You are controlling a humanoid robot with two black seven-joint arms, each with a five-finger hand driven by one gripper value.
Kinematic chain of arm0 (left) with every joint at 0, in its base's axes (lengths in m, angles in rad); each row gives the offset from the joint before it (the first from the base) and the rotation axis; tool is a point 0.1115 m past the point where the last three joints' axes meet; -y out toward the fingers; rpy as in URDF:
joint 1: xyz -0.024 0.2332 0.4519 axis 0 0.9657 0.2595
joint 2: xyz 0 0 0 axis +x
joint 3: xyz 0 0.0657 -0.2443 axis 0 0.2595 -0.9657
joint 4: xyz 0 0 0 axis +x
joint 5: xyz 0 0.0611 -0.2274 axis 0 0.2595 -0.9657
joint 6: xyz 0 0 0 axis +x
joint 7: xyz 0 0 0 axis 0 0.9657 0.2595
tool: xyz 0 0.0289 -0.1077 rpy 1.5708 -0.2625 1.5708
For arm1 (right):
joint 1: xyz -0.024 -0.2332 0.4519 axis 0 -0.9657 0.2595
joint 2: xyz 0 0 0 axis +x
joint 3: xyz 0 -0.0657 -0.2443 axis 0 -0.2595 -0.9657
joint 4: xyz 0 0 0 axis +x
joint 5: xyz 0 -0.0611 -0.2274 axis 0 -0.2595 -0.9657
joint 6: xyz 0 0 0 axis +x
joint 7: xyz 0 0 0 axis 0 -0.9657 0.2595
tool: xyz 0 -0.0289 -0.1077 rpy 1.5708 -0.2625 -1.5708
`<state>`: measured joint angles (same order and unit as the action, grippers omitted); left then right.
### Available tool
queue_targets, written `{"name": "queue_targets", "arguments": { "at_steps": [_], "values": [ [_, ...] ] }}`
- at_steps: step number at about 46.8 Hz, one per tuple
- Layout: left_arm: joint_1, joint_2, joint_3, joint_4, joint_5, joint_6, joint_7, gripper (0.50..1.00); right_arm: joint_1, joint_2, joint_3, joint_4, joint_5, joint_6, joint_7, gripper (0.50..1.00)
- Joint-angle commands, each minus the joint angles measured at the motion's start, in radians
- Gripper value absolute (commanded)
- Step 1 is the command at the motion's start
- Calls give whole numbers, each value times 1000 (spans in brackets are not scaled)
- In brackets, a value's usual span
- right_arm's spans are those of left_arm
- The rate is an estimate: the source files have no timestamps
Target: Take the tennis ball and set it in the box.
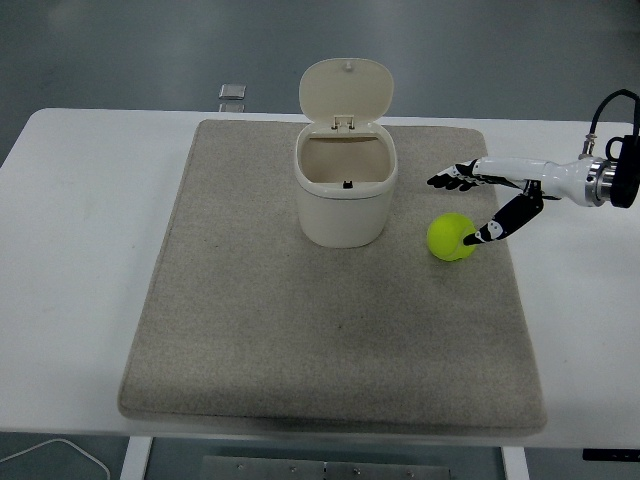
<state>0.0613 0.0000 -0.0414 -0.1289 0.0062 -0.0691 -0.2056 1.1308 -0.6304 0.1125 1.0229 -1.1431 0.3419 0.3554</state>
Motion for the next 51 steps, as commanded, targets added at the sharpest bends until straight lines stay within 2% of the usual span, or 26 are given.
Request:
{"name": "queue_targets", "arguments": {
  "at_steps": [1,13,42,48,51],
  "values": [
    [0,0,0,0,0,0,0,992,-8,-5,-1,8,-12,-18,7,926],
    [0,0,0,0,0,2,0,992,-43,3,-5,9,-63,-70,22,926],
    [0,0,0,0,0,0,0,992,-85,41,-20,-4,-87,-146,22,915],
    [0,0,0,0,0,0,0,992,-85,43,-20,-4,-89,-149,22,899],
    [0,0,0,0,0,0,0,992,-83,43,-20,-4,-89,-149,22,862]
  ]
}}
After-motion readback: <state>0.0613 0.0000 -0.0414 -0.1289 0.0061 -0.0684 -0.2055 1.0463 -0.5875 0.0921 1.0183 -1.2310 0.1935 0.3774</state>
